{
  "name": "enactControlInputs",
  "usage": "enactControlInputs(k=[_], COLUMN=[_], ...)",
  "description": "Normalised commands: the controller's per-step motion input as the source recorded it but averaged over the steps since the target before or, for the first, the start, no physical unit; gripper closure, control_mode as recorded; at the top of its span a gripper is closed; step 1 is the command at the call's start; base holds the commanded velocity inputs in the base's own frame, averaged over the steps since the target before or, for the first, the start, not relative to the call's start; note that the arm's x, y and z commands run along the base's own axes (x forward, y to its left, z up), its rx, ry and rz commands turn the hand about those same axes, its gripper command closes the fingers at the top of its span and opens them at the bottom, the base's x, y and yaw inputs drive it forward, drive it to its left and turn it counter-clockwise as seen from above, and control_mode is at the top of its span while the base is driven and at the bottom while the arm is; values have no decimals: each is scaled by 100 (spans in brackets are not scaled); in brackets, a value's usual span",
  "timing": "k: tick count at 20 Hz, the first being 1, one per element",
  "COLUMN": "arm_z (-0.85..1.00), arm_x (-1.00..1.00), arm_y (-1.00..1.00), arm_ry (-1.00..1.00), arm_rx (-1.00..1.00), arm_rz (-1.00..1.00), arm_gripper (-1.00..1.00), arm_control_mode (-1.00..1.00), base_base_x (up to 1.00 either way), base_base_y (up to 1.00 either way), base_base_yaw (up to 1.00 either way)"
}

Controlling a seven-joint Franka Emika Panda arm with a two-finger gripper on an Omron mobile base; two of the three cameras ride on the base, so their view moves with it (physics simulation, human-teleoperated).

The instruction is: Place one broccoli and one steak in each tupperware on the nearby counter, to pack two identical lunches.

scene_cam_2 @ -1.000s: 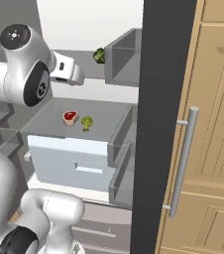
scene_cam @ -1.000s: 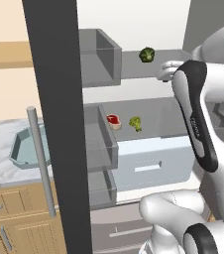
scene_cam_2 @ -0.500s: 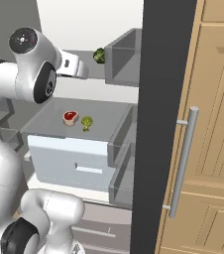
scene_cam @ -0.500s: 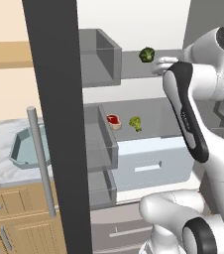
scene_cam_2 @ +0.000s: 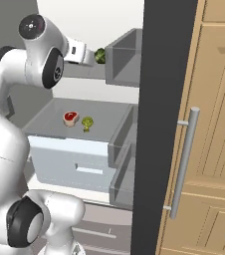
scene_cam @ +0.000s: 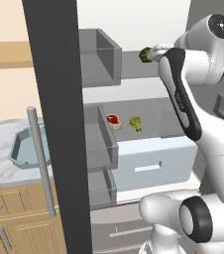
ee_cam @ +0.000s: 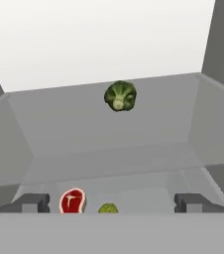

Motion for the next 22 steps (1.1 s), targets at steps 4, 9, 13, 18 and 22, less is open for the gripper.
enactControlInputs(k=[4,9,13,18,22], arm_z=[0,-6,-11,-13,-15], arm_x=[46,39,42,47,56], arm_y=[-7,-5,-16,-16,-3], arm_ry=[0,1,0,0,2], arm_rx=[0,0,0,0,0], arm_rz=[0,0,0,0,0], arm_gripper=[-100,-100,-100,-100,-100], arm_control_mode=[-100,-100,-100,-100,-100], base_base_x=[0,0,0,0,0], base_base_y=[0,0,0,0,0], base_base_yaw=[0,0,0,0,0])
